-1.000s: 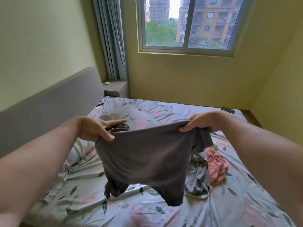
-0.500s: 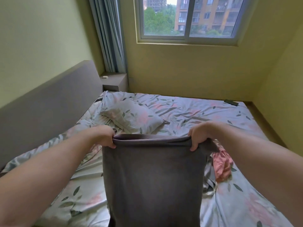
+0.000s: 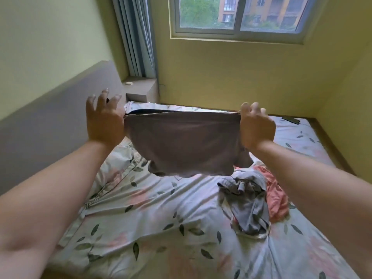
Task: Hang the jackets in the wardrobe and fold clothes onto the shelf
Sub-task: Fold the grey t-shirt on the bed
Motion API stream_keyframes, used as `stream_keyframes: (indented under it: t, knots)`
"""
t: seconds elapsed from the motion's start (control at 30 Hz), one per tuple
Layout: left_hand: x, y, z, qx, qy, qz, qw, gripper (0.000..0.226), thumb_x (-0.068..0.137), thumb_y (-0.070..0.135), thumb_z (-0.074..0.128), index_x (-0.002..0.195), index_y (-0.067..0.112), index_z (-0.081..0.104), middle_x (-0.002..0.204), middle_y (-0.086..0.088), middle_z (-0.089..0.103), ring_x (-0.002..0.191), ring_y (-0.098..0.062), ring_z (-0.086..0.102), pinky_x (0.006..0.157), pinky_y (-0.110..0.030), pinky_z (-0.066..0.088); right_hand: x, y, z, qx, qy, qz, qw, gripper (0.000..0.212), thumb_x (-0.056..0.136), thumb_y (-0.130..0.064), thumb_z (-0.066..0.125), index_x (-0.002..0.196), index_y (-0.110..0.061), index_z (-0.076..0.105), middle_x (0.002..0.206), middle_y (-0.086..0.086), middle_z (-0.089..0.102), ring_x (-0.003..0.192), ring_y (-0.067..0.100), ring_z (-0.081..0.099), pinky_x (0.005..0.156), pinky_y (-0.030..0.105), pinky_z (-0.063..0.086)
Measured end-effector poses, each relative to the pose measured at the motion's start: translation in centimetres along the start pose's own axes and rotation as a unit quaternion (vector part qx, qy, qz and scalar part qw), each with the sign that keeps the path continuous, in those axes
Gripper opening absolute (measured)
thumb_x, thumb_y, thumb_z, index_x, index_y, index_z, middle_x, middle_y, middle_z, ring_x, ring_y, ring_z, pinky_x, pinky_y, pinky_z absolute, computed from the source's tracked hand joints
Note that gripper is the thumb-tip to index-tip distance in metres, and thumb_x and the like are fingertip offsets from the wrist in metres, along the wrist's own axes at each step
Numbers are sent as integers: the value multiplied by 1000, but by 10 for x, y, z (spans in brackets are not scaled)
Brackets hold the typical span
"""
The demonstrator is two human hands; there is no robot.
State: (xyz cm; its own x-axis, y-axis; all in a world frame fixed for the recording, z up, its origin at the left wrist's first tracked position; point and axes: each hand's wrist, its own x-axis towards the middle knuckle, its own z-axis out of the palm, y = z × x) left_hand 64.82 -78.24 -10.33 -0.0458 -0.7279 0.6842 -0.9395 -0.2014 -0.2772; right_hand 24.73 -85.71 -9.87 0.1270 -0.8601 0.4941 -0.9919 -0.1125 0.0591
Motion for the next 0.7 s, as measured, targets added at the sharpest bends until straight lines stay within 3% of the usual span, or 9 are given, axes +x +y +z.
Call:
stream_keyframes:
  t: [0.07,0.13,0.23,0.3,0.4,0.53,0.6,0.7]
  knots:
    - [-24,0,14,-18,6,26,999,23,92,20,56,94,4,74,123,-13,68,128,-41,48,108,-54,29,-11,0,18,-8,7,-19,1000,25,91,1,51,115,-6,54,102,20,56,91,41,59,62,44,48]
    - [-57,5,35,-56,-1,57,997,13,88,15,59,88,8,70,102,-12,71,114,-39,57,106,-52,33,-29,-1,45,-38,-22,-49,998,27,81,-8,71,104,-9,57,92,17,58,80,38,60,54,38,44]
    - [-119,22,75,-129,-58,106,984,8,88,14,60,81,10,64,75,-12,63,80,-36,59,84,-47,45,-67,-1,96,-48,-70,-96,992,32,71,-13,82,94,-10,61,83,14,61,71,35,60,51,34,38]
    - [-168,37,106,-145,-121,128,974,11,90,14,54,83,10,61,72,-12,57,68,-34,56,64,-44,47,-99,-2,137,-27,-99,-141,985,25,70,-6,79,87,-8,62,78,16,62,68,36,60,51,36,43]
    - [-240,63,153,-154,-216,163,950,10,81,7,47,79,11,57,70,-12,51,57,-32,53,50,-39,41,-154,-3,211,-21,-178,-208,961,22,67,-1,75,79,-12,60,72,13,63,67,35,60,49,35,43]
    - [-330,98,203,-181,-314,228,904,16,67,4,40,69,12,55,66,-10,48,49,-29,51,37,-31,34,-231,-4,300,-57,-351,-304,884,13,86,-12,55,97,-19,55,97,6,67,89,31,62,62,34,42]
    - [-368,114,217,-181,-362,257,878,9,60,5,53,64,12,56,64,-10,49,46,-28,51,33,-30,37,-267,-5,326,-49,-396,-329,856,11,91,-18,50,101,-20,54,102,4,67,94,30,63,64,34,38]
    - [-423,134,231,-162,-473,295,814,36,41,0,81,63,13,57,63,-8,50,46,-28,53,35,-29,37,-318,-6,355,-28,-456,-335,824,12,90,-24,48,100,-21,54,103,4,68,97,30,64,65,35,36]
